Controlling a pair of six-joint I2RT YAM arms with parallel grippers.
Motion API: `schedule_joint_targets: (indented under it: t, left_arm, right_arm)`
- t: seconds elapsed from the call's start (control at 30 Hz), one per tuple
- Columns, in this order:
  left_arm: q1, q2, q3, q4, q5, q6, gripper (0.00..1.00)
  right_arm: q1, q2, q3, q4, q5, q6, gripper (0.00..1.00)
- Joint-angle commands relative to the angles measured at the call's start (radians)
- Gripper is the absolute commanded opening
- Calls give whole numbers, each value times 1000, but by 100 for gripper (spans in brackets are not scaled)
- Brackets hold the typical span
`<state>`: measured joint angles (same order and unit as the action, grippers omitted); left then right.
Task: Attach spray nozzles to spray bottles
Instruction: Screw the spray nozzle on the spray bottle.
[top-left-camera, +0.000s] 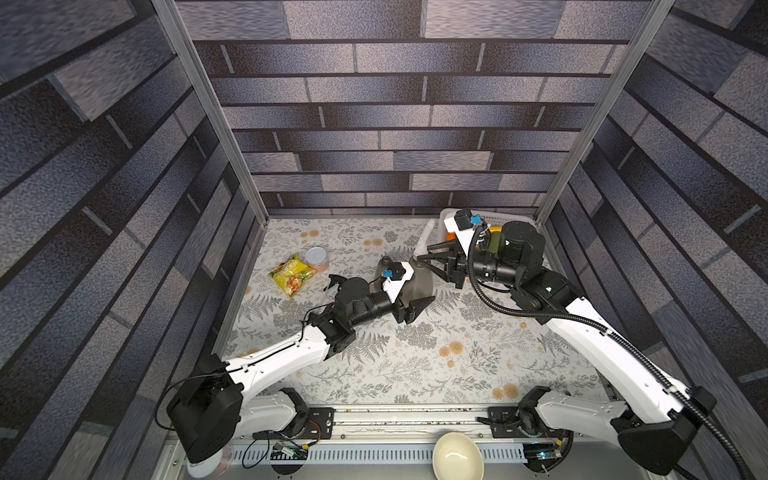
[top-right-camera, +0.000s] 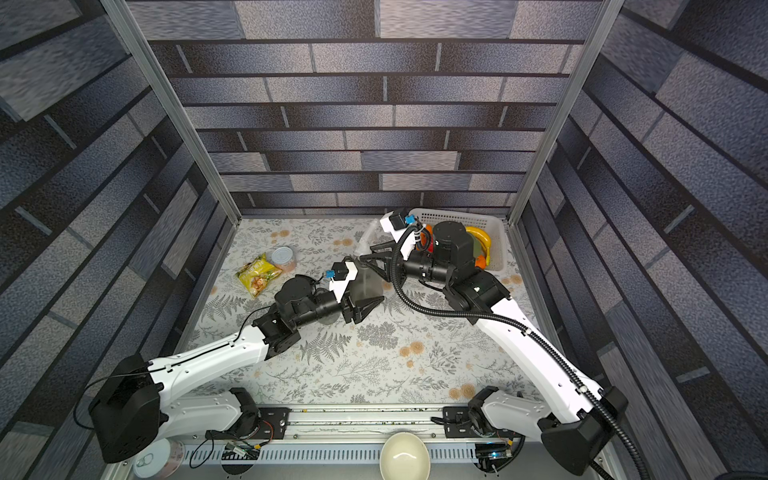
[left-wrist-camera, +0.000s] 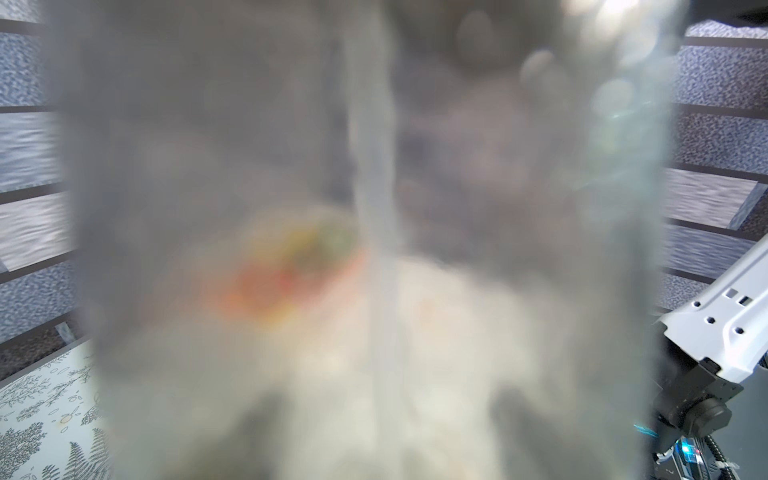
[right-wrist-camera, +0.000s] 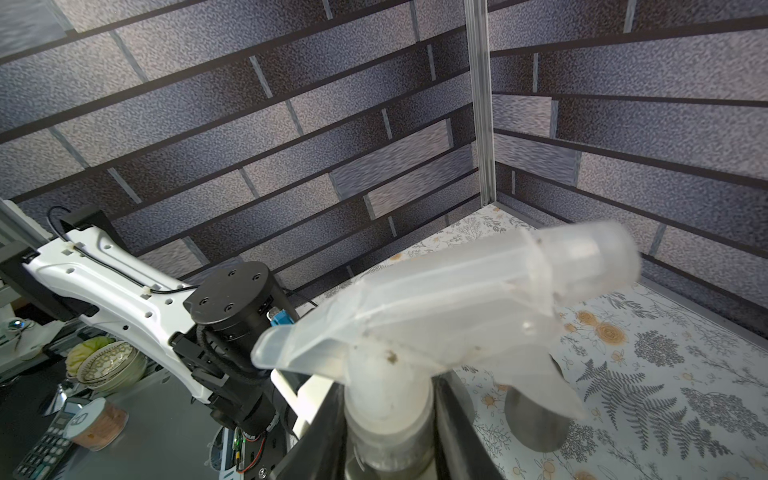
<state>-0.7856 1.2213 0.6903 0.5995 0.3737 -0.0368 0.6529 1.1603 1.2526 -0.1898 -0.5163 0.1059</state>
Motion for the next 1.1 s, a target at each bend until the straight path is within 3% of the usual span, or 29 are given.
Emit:
schedule_joint_targets:
  t: [0.0,0.23,0.63,0.77,1.07]
  left_arm:
    - [-11,3,59,42,-5,27,79]
    - [-14,3,54,57,-45,41,79]
    - [-23,25,55,92,-111,82,78]
    - [-24,48,47,143,-119,59,78]
    - [-4,43,-2,139,-93,37,78]
  right_arm:
    - [45,-6,-45,-66,177,-8,20]
    - [162,-13,-80,-65,574,43,17]
    - [363,79,-19,-82,1109,193,17]
    - [369,100,-7,-78,1156,204,19]
    - [369,34,39,-135,1037,140,49]
